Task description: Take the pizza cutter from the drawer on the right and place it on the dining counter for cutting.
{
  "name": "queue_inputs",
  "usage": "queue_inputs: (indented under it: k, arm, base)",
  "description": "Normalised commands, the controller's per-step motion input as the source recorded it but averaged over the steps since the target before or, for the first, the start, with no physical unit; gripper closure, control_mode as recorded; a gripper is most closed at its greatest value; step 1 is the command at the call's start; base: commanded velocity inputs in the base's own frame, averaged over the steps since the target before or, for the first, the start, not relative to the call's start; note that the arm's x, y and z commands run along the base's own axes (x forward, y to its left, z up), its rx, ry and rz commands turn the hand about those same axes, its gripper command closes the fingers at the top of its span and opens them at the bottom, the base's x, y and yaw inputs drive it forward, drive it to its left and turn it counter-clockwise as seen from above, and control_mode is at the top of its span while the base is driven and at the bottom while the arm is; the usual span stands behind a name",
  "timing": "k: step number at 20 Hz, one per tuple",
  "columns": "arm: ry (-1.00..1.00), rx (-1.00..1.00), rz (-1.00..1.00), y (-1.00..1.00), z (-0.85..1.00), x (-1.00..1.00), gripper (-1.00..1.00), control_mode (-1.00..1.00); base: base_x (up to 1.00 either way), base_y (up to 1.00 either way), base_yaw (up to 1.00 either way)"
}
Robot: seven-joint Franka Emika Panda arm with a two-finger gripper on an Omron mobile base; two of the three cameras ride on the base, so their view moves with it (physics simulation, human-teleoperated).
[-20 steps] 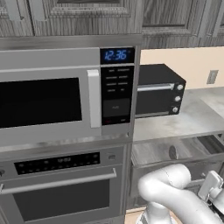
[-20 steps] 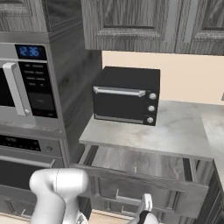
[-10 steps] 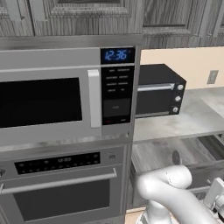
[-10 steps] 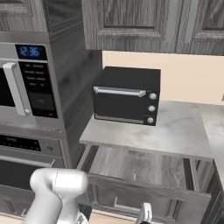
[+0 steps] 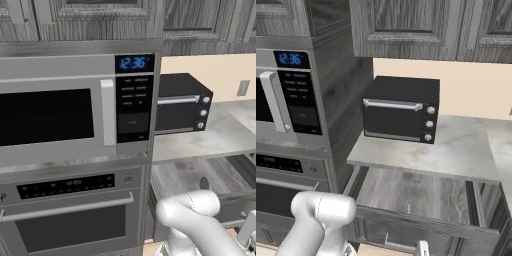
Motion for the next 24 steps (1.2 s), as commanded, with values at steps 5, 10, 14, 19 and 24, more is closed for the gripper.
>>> queue_inputs:
  k: [5, 10, 14, 19, 24]
  arm:
    - [0.00, 0.00, 0.00, -0.07, -0.01, -0.17, -1.00, -1.00]
    - [0.00, 0.00, 0.00, -0.11, 0.00, -0.34, -1.00, -1.00]
    - [0.00, 0.00, 0.00, -0.47, 0.08, -0.68, -1.00, -1.00]
    - [0.00, 0.00, 0.00, -0.38, 0.46, -0.75, -1.00, -1.00]
    - [0.01, -0.01, 0.00, -0.28, 0.82, -0.76, -1.00, -1.00]
  base:
    - [0.00, 0.00, 0.00]
    - [0.00, 0.00, 0.00]
    - [0.00, 0.00, 0.00]
    - [0.00, 0.00, 0.00]
    - [0.00, 0.00, 0.00]
